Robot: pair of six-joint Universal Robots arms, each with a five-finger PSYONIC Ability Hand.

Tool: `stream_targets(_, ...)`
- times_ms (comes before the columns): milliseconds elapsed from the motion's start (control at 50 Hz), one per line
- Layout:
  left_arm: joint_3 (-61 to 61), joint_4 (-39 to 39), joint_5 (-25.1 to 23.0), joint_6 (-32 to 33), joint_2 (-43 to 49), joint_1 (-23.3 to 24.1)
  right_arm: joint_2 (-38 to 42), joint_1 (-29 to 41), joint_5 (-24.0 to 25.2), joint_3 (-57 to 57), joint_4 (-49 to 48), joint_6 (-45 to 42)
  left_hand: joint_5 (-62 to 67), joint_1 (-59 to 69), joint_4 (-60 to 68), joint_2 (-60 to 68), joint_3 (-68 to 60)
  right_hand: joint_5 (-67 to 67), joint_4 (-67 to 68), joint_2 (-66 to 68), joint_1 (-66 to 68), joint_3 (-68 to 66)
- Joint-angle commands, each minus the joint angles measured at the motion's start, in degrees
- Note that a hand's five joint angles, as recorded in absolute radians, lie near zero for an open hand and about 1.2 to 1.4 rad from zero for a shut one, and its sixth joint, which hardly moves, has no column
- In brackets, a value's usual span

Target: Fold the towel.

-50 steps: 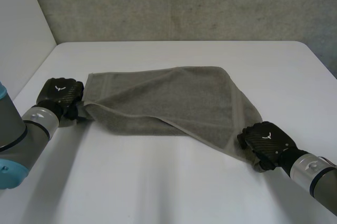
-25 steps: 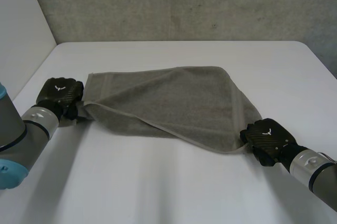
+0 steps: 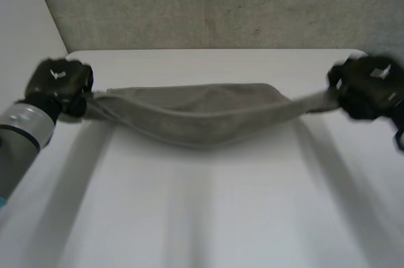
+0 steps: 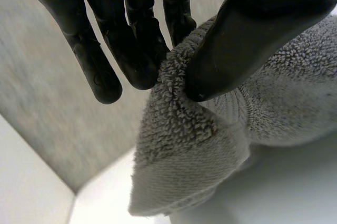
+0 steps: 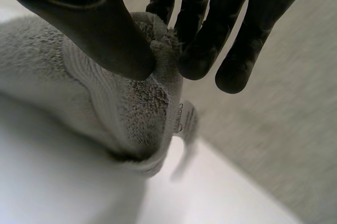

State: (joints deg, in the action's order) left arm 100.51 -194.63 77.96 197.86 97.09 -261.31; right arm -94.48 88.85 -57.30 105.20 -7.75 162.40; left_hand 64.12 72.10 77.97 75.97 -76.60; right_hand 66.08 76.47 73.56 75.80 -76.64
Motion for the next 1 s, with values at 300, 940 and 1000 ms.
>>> stream_targets(300, -13.75, 11.27, -7.73, -17.51, -10.47, -5.53, 3.14, -4.74, -0.45, -36.55, 25.15, 4.24, 5.88, 7.9, 2.03, 4.03, -3.4, 3.92, 3.53, 6.44, 4.2, -3.36)
stream_targets(940, -79.24, 17.79, -1.67, -27.26, 27.27, 0.54, 42.36, 13.64, -19.87, -100.63, 24.63, 0.11, 5.88, 7.9, 2.03, 4.03, -3.4, 3.92, 3.53, 6.44, 4.2, -3.36)
stream_targets(1000, -82.49, 17.97, -4.3, -31.12, 27.01, 0.45, 42.1, 13.37, -19.26, -102.04, 24.98, 1.16, 5.88, 7.9, 2.03, 4.03, -3.4, 3.92, 3.53, 6.44, 4.2, -3.36)
